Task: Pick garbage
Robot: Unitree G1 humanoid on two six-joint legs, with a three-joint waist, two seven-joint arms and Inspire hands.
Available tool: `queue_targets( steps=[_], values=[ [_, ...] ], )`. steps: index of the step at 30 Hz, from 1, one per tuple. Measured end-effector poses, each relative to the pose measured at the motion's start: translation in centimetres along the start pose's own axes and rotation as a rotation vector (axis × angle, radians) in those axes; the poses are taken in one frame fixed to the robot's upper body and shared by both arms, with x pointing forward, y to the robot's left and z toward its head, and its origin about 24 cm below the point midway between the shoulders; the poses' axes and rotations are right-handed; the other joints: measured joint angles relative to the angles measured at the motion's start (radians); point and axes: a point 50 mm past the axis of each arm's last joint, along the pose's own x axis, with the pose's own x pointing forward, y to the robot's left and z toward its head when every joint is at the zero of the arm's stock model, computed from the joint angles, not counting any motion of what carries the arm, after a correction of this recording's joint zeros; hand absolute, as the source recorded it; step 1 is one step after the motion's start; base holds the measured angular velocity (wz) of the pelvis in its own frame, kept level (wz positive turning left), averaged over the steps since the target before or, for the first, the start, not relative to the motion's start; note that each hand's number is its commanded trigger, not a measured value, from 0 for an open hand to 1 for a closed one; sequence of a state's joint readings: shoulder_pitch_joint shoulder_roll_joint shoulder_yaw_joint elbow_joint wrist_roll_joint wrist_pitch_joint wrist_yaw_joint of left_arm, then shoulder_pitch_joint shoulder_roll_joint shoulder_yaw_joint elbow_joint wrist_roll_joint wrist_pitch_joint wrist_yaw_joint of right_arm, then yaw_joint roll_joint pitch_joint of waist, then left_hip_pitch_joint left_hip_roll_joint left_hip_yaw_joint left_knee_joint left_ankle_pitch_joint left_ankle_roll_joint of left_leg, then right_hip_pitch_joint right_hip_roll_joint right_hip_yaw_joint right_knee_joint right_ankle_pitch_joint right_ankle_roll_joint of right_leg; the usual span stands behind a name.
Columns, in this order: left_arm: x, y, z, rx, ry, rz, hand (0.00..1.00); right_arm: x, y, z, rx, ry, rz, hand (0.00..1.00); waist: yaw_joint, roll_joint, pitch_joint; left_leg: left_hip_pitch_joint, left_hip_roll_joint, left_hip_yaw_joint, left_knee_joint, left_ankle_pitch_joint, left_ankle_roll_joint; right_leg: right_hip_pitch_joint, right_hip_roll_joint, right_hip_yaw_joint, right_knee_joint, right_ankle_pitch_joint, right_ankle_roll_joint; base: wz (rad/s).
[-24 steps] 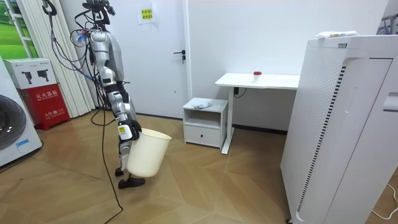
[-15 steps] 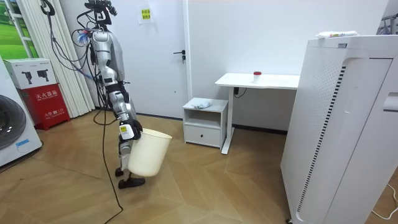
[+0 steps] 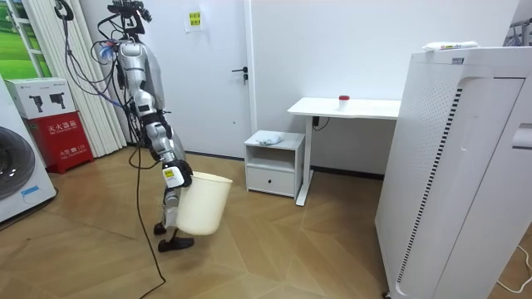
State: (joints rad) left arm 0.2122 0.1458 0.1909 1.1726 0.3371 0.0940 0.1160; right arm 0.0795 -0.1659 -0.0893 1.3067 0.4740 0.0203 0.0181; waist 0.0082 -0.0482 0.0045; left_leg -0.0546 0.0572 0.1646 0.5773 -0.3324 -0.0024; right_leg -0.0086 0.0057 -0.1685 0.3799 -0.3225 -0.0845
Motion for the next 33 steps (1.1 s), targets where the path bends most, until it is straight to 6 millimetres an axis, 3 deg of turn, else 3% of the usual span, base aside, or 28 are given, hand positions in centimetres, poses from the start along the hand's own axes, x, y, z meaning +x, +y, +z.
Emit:
queue_targets(
  steps=[1, 3, 4, 6, 8, 10, 12, 13, 14, 15, 17, 18, 19, 20, 21, 22, 23, 24, 25, 28, 30, 31, 33],
  values=[
    [0.0, -0.1, 0.2, -0.003, -0.001, -0.003, 0.0, 0.0, 0.0, 0.1, -0.003, -0.003, 0.001, 1.0, 0.003, 0.001, -0.0004, -0.03, 0.009, -0.003, 0.064, 0.002, 0.0, -0.004, 0.001, -0.001, 0.015, -0.008, -0.002, 0.08],
    [-0.1, -0.2, -0.7, 0.001, 0.031, -0.008, 0.0, 0.0, -0.3, 0.0, -0.001, 0.008, -0.01, 1.0, 0.002, 0.012, 0.0008, -0.112, 0.054, -0.004, 0.264, 0.03, -0.005, 0.009, 0.018, -0.003, 0.053, -0.036, -0.011, 0.0],
    [-0.1, -0.2, -1.0, 0.002, 0.04, -0.008, 0.0, 0.0, -0.3, 0.0, 0.003, 0.009, -0.011, 1.0, 0.001, 0.009, 0.0034, -0.128, 0.058, -0.007, 0.304, 0.048, -0.003, 0.019, 0.019, -0.002, 0.057, -0.042, -0.013, 0.13],
    [-0.2, -0.3, -1.3, 0.012, 0.05, -0.011, 0.0, -0.1, -0.7, -0.5, 0.028, 0.018, -0.024, 1.0, -0.003, 0.007, 0.0026, -0.171, 0.043, -0.022, 0.329, 0.051, 0.003, 0.054, 0.014, 0.004, 0.058, -0.065, -0.015, 0.22],
    [-0.2, -0.5, -1.8, 0.02, 0.057, -0.015, 0.0, -0.1, -1.2, -0.8, 0.058, 0.027, -0.042, 1.0, 0.004, 0.005, 0.003, -0.256, 0.029, -0.016, 0.205, 0.048, 0.008, 0.067, -0.008, 0.006, 0.055, -0.083, -0.005, -0.07],
    [-0.4, -0.5, -2.5, 0.012, 0.07, -0.015, 0.0, -0.2, -1.5, -0.7, 0.049, 0.025, -0.05, 1.0, 0.01, -0.001, 0.0004, -0.303, 0.02, -0.013, 0.007, 0.082, -0.024, 0.078, -0.026, 0.013, 0.048, -0.096, 0.011, -0.28],
    [-0.5, -0.6, -3.3, -0.004, 0.088, -0.016, 0.0, -0.3, -1.9, -0.9, 0.031, 0.027, -0.058, 1.0, 0.014, -0.01, -0.001, -0.316, 0.015, 0.014, -0.165, 0.24, -0.013, 0.122, -0.055, 0.034, 0.014, -0.115, 0.039, -0.24],
    [-0.5, -0.6, -3.3, -0.004, 0.083, -0.017, 0.0, -0.3, -1.9, -1.0, 0.029, 0.025, -0.059, 1.0, 0.015, -0.011, -0.0013, -0.312, 0.016, 0.027, -0.179, 0.275, -0.003, 0.133, -0.06, 0.038, -0.002, -0.117, 0.05, -0.16],
    [-0.5, -0.7, -3.0, -0.006, 0.062, -0.018, 0.0, -0.3, -1.9, -0.9, 0.027, 0.018, -0.061, 1.0, 0.016, -0.008, -0.0058, -0.306, 0.003, 0.045, -0.176, 0.304, 0.033, 0.144, -0.075, 0.044, -0.026, -0.118, 0.068, -0.18],
    [-0.5, -0.6, -2.6, -0.009, 0.04, -0.014, 0.0, -0.3, -1.8, -1.0, 0.021, 0.017, -0.058, 1.0, 0.018, -0.026, -0.0033, -0.305, -0.016, 0.053, -0.149, 0.291, 0.046, 0.155, -0.091, 0.046, -0.048, -0.114, 0.087, -0.19],
    [-0.3, -0.5, -1.6, -0.016, -0.004, -0.008, 0.0, -0.3, -1.6, -0.6, -0.003, -0.006, -0.052, 1.0, 0.02, -0.021, 0.0038, -0.312, -0.018, 0.052, -0.092, 0.246, 0.051, 0.181, -0.105, 0.037, -0.082, -0.082, 0.122, -0.27],
    [-0.3, -0.2, -1.1, -0.02, -0.026, 0.001, 0.0, -0.2, -1.4, -0.4, -0.031, -0.017, -0.049, 1.0, 0.022, -0.021, 0.0088, -0.332, -0.015, 0.051, -0.01, 0.213, 0.064, 0.213, -0.115, 0.052, -0.108, -0.07, 0.13, -0.23],
    [-0.2, -0.1, -0.8, -0.025, -0.032, 0.003, 0.0, -0.2, -1.3, -0.3, -0.043, -0.023, -0.045, 1.0, 0.021, -0.025, 0.0188, -0.354, -0.014, 0.054, 0.055, 0.203, 0.075, 0.234, -0.122, 0.062, -0.115, -0.067, 0.127, -0.11],
    [-0.2, -0.3, -0.5, -0.038, -0.043, -0.002, 0.0, -0.3, -1.6, -0.2, -0.044, -0.027, -0.051, 1.0, 0.02, -0.01, 0.014, -0.391, -0.028, 0.059, 0.079, 0.182, 0.078, 0.264, -0.133, 0.089, -0.121, -0.068, 0.128, 0.17],
    [-0.2, -0.6, 0.3, -0.034, -0.067, -0.014, 0.0, -0.4, -2.5, -0.4, -0.044, -0.018, -0.078, 1.0, 0.014, -0.002, -0.003, -0.382, -0.041, 0.059, 0.026, 0.158, 0.085, 0.263, -0.142, 0.072, -0.088, -0.086, 0.148, 0.25],
    [-0.1, -0.5, 0.8, -0.031, -0.079, -0.011, 0.0, -0.4, -2.5, -0.6, -0.042, -0.012, -0.084, 1.0, 0.015, -0.007, -0.0054, -0.374, -0.054, 0.077, 0.034, 0.148, 0.097, 0.257, -0.164, 0.062, -0.052, -0.102, 0.166, 0.22],
    [-0.1, -0.5, 1.8, -0.027, -0.104, -0.009, 0.0, -0.4, -2.5, -0.5, -0.053, -0.011, -0.093, 1.0, 0.026, -0.015, -0.0016, -0.352, -0.073, 0.09, 0.039, 0.118, 0.109, 0.232, -0.194, 0.049, 0.03, -0.106, 0.175, 0.04],
    [0.0, -0.3, 2.4, -0.028, -0.12, -0.003, 0.0, -0.3, -2.3, 0.0, -0.072, -0.025, -0.091, 1.0, 0.027, -0.017, -0.0016, -0.331, -0.092, 0.099, 0.038, 0.098, 0.121, 0.215, -0.216, 0.028, 0.099, -0.088, 0.191, 0.0],
    [0.0, -0.3, 2.7, -0.031, -0.127, 0.0, 0.0, -0.3, -2.0, 0.5, -0.083, -0.041, -0.085, 1.0, 0.027, -0.016, -0.0013, -0.322, -0.099, 0.101, 0.039, 0.088, 0.126, 0.207, -0.226, 0.019, 0.13, -0.076, 0.19, 0.0],
    [0.0, 0.1, 4.4, -0.04, -0.168, 0.038, 0.0, -0.1, -0.8, 1.2, -0.1, -0.08, -0.049, 1.0, 0.021, -0.014, 0.0002, -0.263, -0.125, 0.104, 0.011, 0.054, 0.144, 0.15, -0.27, 0.002, 0.306, 0.041, 0.173, 0.01],
    [-0.1, 0.3, 5.9, -0.033, -0.209, 0.063, 0.0, 0.0, 0.3, 1.8, -0.11, -0.096, -0.01, 1.0, 0.027, -0.007, -0.003, -0.205, -0.139, 0.101, -0.047, 0.046, 0.156, 0.088, -0.297, 0.004, 0.435, 0.177, 0.155, -0.06],
    [-0.1, 0.4, 6.3, -0.036, -0.223, 0.071, 0.0, 0.0, 0.6, 2.0, -0.114, -0.102, -0.002, 1.0, 0.028, -0.007, -0.0022, -0.192, -0.141, 0.1, -0.058, 0.044, 0.158, 0.07, -0.3, 0.005, 0.457, 0.189, 0.158, -0.08],
    [-0.3, 0.8, 7.7, -0.044, -0.281, 0.107, 0.0, -0.1, 1.3, 2.8, -0.123, -0.143, 0.028, 1.0, 0.023, -0.001, 0.0035, -0.161, -0.136, 0.094, -0.093, 0.041, 0.163, -0.033, -0.3, 0.0, 0.56, 0.144, 0.158, -0.05]
  ],
)
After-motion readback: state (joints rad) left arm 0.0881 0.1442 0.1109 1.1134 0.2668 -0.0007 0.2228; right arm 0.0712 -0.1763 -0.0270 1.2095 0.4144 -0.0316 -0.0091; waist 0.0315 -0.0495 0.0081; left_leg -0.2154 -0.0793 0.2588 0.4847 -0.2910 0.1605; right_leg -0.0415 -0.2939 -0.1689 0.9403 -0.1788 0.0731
